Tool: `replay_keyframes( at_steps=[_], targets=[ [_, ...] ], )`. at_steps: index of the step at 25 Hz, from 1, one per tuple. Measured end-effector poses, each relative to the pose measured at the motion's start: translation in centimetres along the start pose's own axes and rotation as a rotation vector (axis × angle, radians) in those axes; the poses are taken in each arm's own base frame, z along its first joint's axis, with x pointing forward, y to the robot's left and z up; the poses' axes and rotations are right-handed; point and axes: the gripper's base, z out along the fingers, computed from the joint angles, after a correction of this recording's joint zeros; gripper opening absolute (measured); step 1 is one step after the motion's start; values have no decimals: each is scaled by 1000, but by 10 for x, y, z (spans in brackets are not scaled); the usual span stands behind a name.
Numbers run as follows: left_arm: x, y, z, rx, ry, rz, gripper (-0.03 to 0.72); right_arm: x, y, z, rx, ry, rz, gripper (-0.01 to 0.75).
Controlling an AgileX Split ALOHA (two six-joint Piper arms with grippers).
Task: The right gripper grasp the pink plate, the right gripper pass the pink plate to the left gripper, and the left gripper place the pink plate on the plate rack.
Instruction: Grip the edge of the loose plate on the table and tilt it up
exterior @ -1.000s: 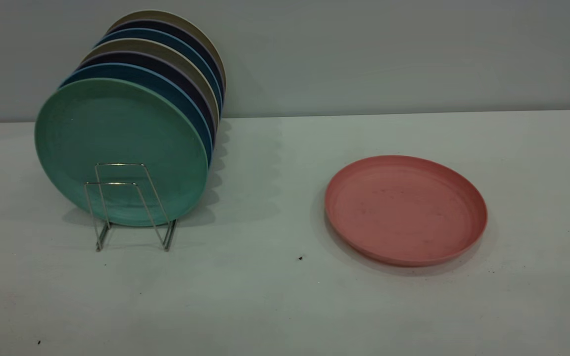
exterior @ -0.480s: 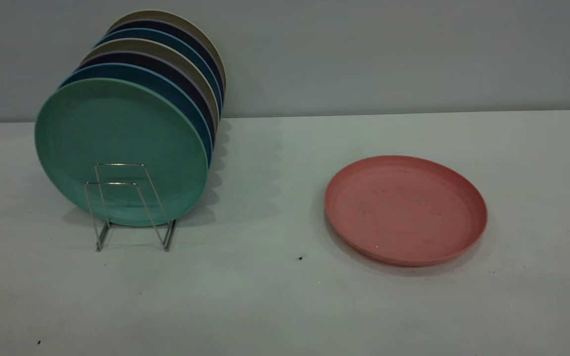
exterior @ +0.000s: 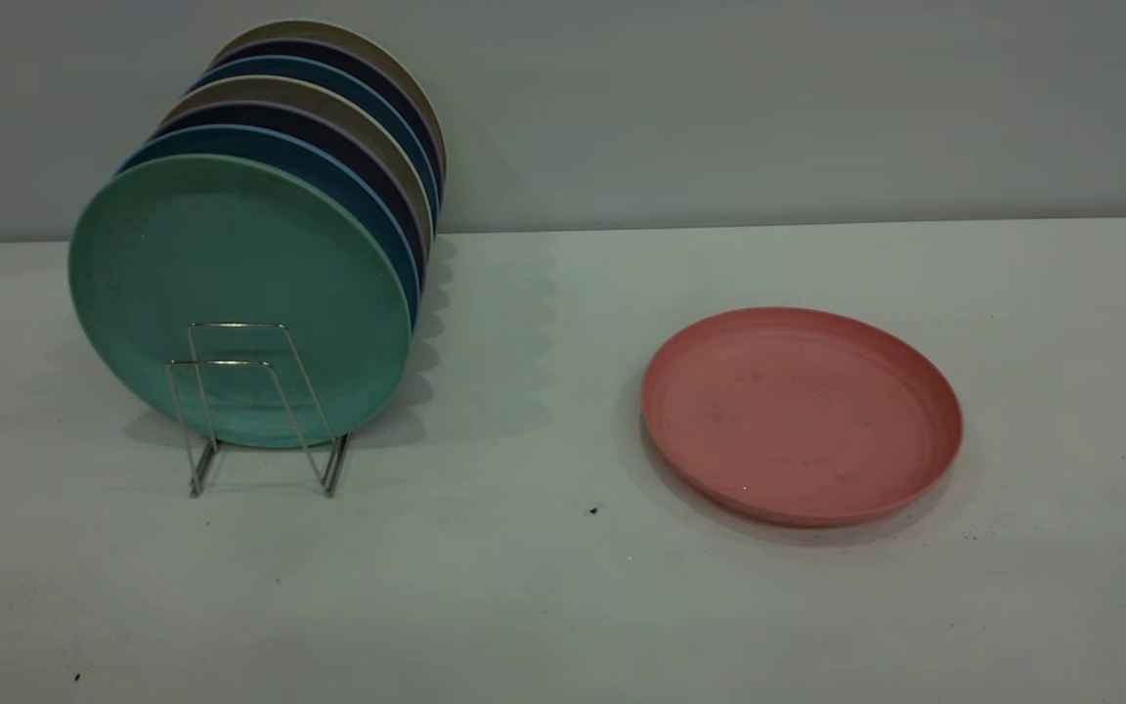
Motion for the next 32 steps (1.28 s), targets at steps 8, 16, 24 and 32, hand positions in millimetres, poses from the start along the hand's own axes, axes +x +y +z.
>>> replay_keyframes(
  at_steps=[8, 16, 24, 32],
  targets=[
    [-36, -14, 4, 176, -142, -27, 391, -36, 9, 12, -169, -91, -37, 239],
    [-86, -21, 60, 325, -13, -83, 412, -79, 23, 72, -389, 37, 45, 263],
    [-108, -29, 118, 451, 110, -154, 497, -104, 25, 159, -449, 222, 97, 355],
    [-130, -32, 140, 519, 117, -113, 499, -85, 8, 267, -426, 474, 223, 355]
  ],
)
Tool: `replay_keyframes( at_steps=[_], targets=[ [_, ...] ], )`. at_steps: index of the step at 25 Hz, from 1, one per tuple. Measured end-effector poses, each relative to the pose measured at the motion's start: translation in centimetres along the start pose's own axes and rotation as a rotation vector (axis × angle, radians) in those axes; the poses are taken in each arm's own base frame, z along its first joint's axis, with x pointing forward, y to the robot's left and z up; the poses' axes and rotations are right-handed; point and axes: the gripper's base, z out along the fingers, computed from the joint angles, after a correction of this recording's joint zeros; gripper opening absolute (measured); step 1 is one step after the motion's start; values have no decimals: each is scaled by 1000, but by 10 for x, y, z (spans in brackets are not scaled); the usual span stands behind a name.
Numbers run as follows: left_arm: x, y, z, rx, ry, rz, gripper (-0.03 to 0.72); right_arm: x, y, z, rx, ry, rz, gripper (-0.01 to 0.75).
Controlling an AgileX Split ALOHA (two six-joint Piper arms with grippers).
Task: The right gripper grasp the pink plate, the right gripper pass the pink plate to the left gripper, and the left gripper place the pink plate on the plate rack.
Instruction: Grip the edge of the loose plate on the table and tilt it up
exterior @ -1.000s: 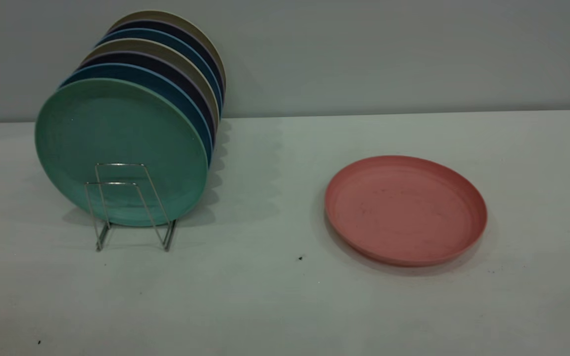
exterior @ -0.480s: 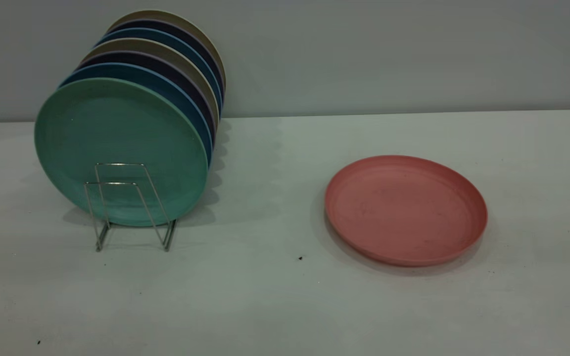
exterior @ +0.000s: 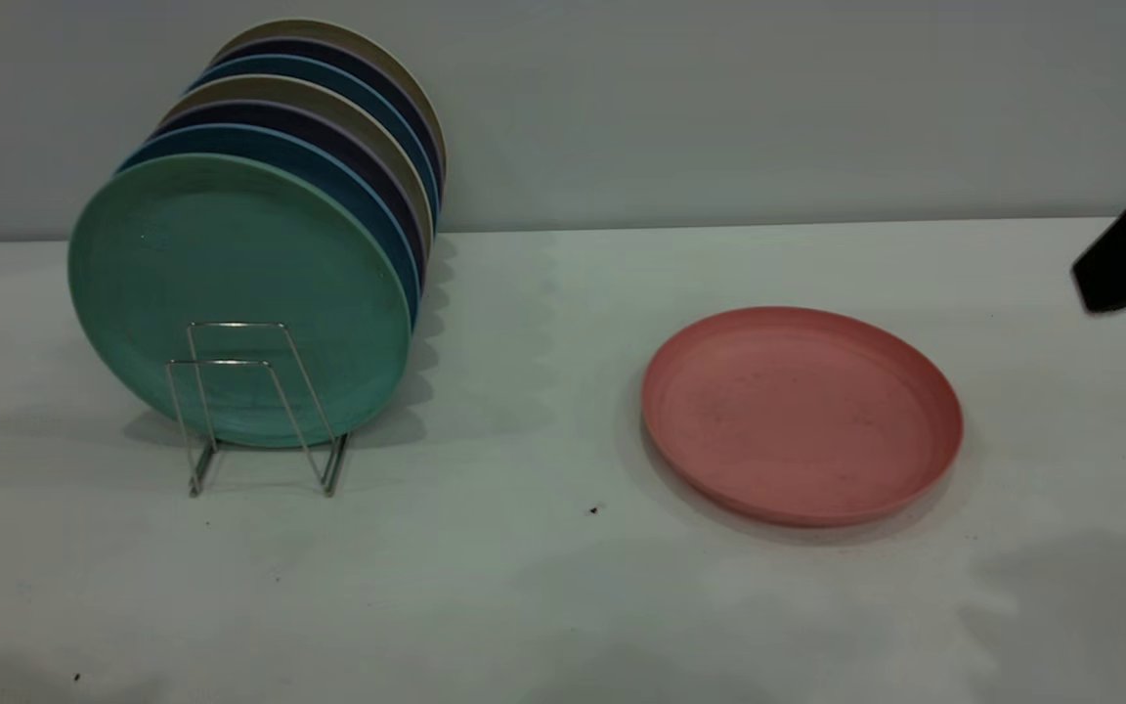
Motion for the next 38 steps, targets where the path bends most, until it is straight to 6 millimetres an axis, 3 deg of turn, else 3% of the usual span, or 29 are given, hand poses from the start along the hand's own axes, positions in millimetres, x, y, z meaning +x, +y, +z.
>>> replay_keyframes(
  at_steps=[7, 16, 26, 38],
  targets=[
    [1, -1, 0, 8, 11, 14, 499, -17, -72, 67, -124, 135, 184, 319],
    [2, -2, 0, 21, 25, 16, 499, -36, -119, 135, -132, 172, 217, 318],
    [4, -3, 0, 39, 45, 19, 499, -53, -141, 168, -134, 109, 277, 317],
    [4, -4, 0, 39, 46, 20, 499, -41, -149, 190, -157, 88, 364, 317]
  ],
)
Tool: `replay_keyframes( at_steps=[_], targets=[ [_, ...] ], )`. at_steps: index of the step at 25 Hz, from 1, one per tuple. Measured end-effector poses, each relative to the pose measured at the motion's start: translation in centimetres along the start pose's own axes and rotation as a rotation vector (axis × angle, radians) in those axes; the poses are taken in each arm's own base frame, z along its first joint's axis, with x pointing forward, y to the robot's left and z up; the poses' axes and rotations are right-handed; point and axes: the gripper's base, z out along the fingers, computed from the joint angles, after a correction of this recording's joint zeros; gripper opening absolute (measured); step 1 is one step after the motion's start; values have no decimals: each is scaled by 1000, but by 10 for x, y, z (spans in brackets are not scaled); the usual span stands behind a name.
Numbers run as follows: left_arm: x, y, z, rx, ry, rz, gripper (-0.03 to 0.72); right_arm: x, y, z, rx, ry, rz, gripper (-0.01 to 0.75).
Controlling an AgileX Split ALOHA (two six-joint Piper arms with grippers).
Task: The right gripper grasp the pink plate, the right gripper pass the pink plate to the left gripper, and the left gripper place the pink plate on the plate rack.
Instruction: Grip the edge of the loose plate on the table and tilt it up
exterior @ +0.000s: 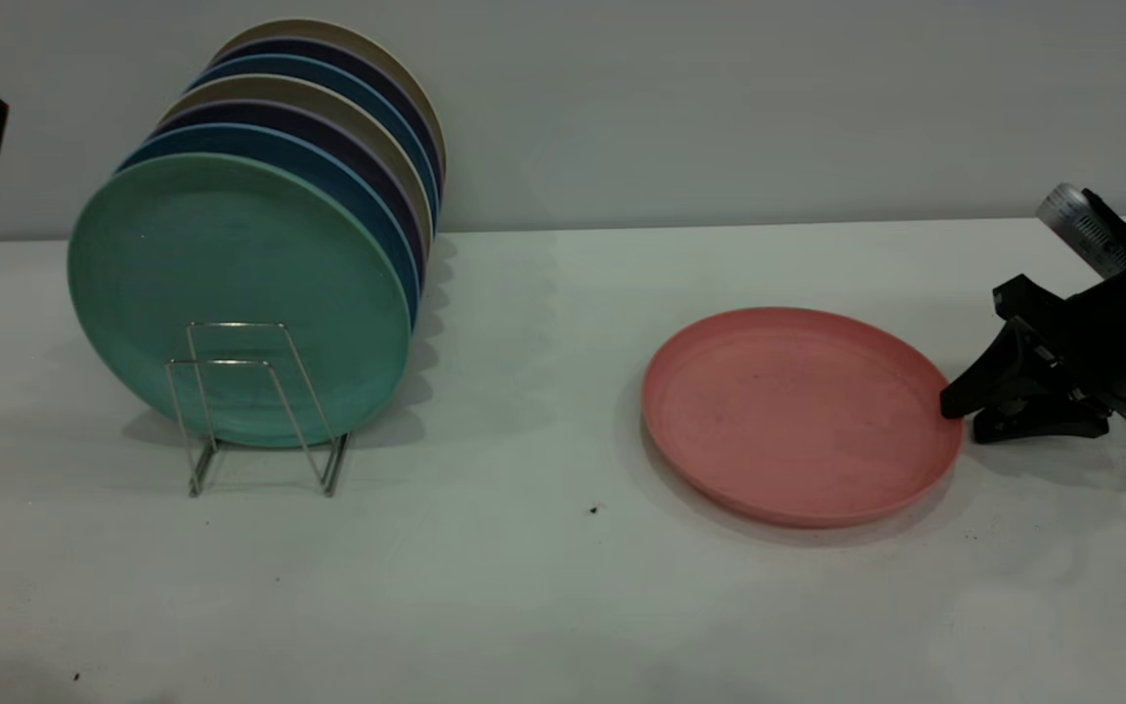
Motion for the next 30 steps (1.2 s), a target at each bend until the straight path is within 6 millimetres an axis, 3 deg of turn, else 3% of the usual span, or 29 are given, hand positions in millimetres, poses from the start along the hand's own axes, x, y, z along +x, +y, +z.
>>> replay_keyframes(
  at_steps=[5, 12, 14, 18, 20, 26, 30],
  targets=[
    [0, 0, 0, 0, 0, 0, 499, 0, 5, 3, -7, -1, -1, 298],
    [0, 0, 0, -1, -1, 0, 499, 7, 28, 22, 9, 27, -64, 267],
    [0, 0, 0, -1, -1, 0, 499, 7, 30, 25, 16, 27, -72, 226],
    [0, 0, 0, 1, 1, 0, 499, 6, 29, 25, 36, 17, -74, 54],
    [0, 0, 0, 1, 1, 1, 499, 6, 29, 25, 37, 15, -73, 20],
    [-2, -3, 0, 36, -19, -61, 499, 11, 31, 20, -25, 82, -144, 13],
    [-2, -7, 0, 80, -14, -92, 499, 11, 29, 3, -80, 138, -211, 13]
  ],
)
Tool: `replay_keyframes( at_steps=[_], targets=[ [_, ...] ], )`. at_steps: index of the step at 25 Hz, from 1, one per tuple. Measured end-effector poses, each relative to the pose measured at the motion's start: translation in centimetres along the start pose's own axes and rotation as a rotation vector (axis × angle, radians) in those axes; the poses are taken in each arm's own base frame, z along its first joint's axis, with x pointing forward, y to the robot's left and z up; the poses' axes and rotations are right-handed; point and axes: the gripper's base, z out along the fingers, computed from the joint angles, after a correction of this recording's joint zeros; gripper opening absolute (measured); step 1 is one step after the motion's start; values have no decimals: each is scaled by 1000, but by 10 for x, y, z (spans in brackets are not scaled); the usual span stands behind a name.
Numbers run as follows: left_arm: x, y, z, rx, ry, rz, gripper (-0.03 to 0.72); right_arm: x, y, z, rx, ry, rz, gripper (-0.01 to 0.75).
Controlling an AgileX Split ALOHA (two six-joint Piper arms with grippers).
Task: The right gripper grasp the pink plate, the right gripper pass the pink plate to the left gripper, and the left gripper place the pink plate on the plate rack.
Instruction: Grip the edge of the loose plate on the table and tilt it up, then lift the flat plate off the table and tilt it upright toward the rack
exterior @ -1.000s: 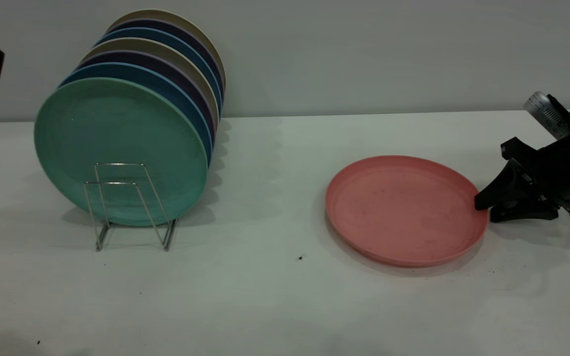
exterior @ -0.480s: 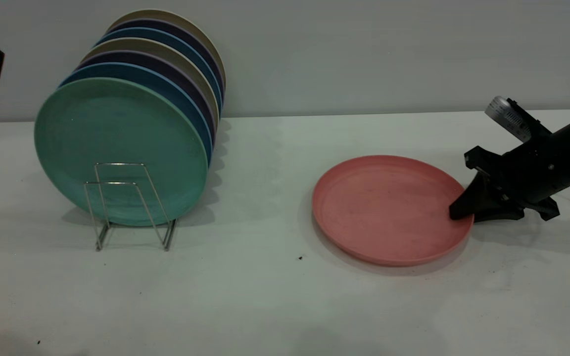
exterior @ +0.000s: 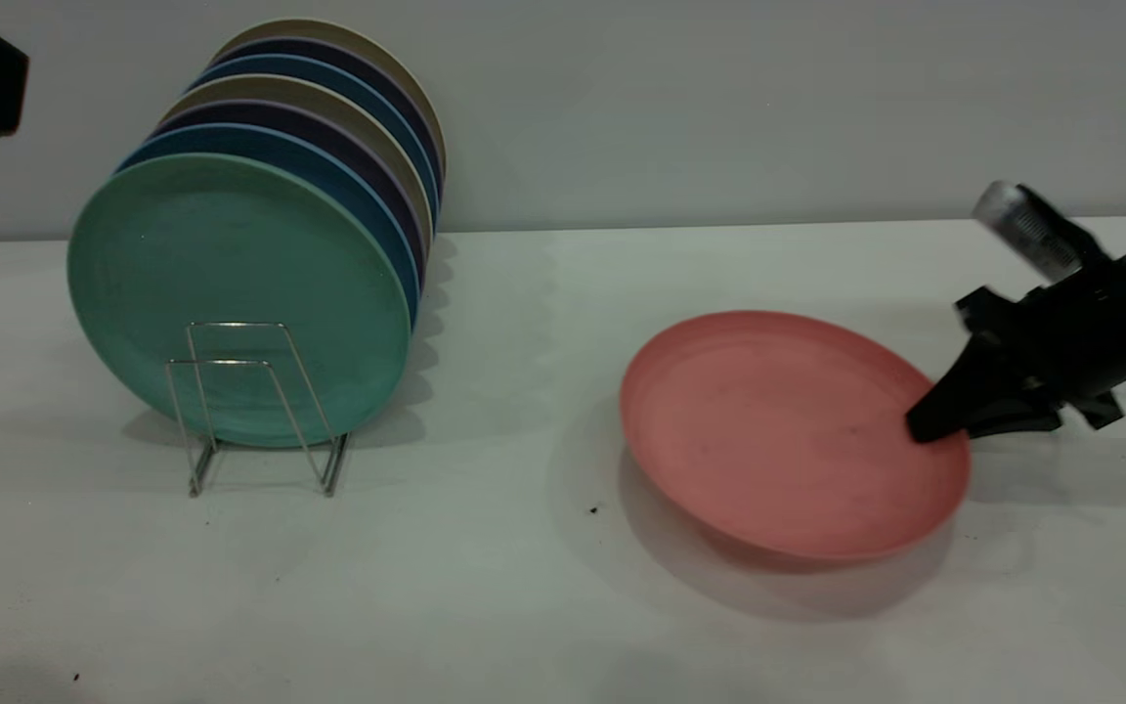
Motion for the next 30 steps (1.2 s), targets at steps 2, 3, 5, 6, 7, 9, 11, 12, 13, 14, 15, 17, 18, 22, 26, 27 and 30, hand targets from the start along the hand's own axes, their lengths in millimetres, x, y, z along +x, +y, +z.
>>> replay_keyframes(
  at_steps=[2, 3, 5, 6, 7, 9, 11, 12, 13, 14, 15, 17, 18, 22, 26, 27, 30],
  targets=[
    [0, 2, 4, 11, 24, -19, 499, -1, 1, -10, -14, 10, -26, 13],
    [0, 4, 7, 18, 38, -34, 499, -2, 3, -14, -21, 12, -38, 13],
    [0, 10, 17, 27, 74, -76, 499, -4, 8, -20, -33, 10, -61, 13],
    [0, 13, 21, 31, 86, -92, 499, -5, 12, -22, -40, 6, -68, 13],
    [-1, 16, 26, 37, 101, -106, 499, -7, 16, -23, -45, 1, -76, 13],
    [-1, 22, 35, 50, 120, -132, 499, -11, 28, -23, -62, -7, -92, 13],
    [-3, 26, 43, 71, 119, -156, 499, -14, 41, -21, -76, -12, -111, 13],
    [-4, 28, 47, 79, 119, -171, 499, -15, 48, -19, -83, -10, -126, 13],
    [-5, 29, 51, 90, 111, -183, 499, -16, 55, -18, -87, -7, -140, 13],
    [-6, 32, 55, 100, 106, -195, 499, -16, 62, -16, -96, -2, -155, 13],
    [-7, 34, 59, 107, 104, -209, 499, -17, 69, -14, -103, 5, -170, 13],
    [-7, 38, 65, 117, 108, -224, 499, -16, 82, -10, -121, 20, -195, 13],
    [-6, 41, 69, 118, 113, -233, 499, -16, 87, -9, -132, 27, -204, 13],
    [-2, 50, 82, 116, 147, -274, 499, -16, 104, -6, -165, 38, -219, 13],
    [1, 57, 90, 105, 171, -307, 499, -14, 118, -1, -185, 53, -229, 13],
    [1, 59, 92, 104, 172, -312, 499, -13, 122, 1, -189, 61, -236, 13],
    [0, 61, 94, 95, 154, -314, 499, -9, 134, 9, -202, 85, -255, 13]
  ],
)
